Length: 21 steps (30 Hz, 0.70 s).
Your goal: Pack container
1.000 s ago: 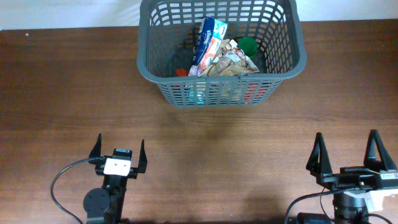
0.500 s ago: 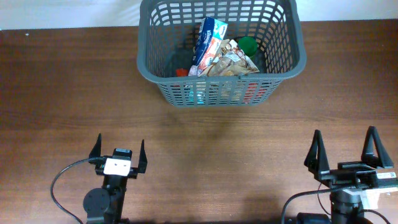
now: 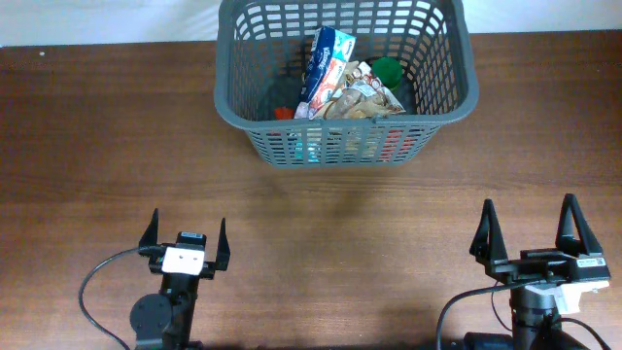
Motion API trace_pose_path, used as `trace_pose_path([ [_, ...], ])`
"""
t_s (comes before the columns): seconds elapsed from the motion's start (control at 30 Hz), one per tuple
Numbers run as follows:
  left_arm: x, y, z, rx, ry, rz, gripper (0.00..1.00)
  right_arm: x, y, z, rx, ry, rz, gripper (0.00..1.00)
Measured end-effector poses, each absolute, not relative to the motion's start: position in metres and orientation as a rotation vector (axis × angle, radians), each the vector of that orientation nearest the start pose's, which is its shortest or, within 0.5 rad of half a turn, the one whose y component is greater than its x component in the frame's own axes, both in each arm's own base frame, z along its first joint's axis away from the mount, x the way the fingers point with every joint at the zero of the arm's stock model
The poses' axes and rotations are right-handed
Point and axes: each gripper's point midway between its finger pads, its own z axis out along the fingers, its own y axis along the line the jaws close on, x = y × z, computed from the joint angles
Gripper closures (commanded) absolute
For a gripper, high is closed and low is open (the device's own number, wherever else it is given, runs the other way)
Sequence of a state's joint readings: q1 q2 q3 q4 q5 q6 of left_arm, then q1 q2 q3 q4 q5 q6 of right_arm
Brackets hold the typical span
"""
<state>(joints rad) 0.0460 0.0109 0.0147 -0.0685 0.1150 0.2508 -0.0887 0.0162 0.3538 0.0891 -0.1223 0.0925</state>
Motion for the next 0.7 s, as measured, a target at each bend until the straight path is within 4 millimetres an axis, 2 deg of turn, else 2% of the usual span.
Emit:
trace_pose_path([
  [0.13,0.246,-0.008,0.161,0.255,1.617,0.133,0.01,0.194,0.004,0.352,-0.003,1.157,0.075,0.01],
  [0.7,0.246,-0.008,0.161,0.255,1.617,0.133,0.01,0.220,0.001,0.294,0.012,1.285,0.082,0.01],
])
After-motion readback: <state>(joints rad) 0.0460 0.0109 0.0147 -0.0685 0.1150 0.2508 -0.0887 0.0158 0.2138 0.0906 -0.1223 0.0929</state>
